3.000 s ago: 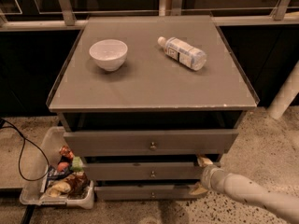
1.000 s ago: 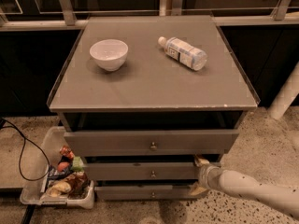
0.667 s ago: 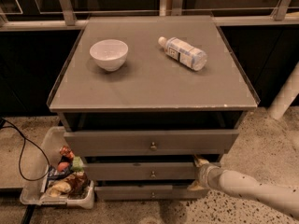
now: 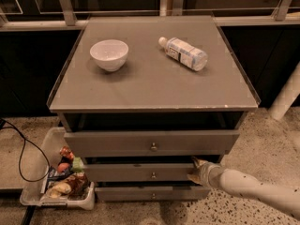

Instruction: Open middle drawer

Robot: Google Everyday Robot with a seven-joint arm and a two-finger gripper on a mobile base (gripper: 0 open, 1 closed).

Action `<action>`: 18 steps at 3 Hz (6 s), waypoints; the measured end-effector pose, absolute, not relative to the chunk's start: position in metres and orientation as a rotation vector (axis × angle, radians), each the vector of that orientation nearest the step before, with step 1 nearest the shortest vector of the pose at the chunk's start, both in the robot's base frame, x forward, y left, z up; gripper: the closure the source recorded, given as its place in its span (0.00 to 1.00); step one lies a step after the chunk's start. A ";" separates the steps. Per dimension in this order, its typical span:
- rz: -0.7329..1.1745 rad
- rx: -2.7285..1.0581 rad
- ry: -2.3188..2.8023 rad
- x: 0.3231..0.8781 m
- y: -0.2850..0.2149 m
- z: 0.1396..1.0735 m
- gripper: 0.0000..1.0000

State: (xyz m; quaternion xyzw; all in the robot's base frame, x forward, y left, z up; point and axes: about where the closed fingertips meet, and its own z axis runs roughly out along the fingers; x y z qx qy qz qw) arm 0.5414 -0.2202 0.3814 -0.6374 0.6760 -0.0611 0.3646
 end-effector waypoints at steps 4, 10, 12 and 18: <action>-0.151 -1.648 1.730 0.537 -0.218 0.395 1.00; -0.083 -1.716 1.699 0.512 -0.208 0.383 0.61; -0.083 -1.716 1.699 0.513 -0.210 0.393 1.00; 0.040 -1.740 1.650 0.468 -0.198 0.379 0.17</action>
Offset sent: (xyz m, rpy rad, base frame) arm -0.0366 -0.0036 -0.0162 0.0234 0.0202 0.0586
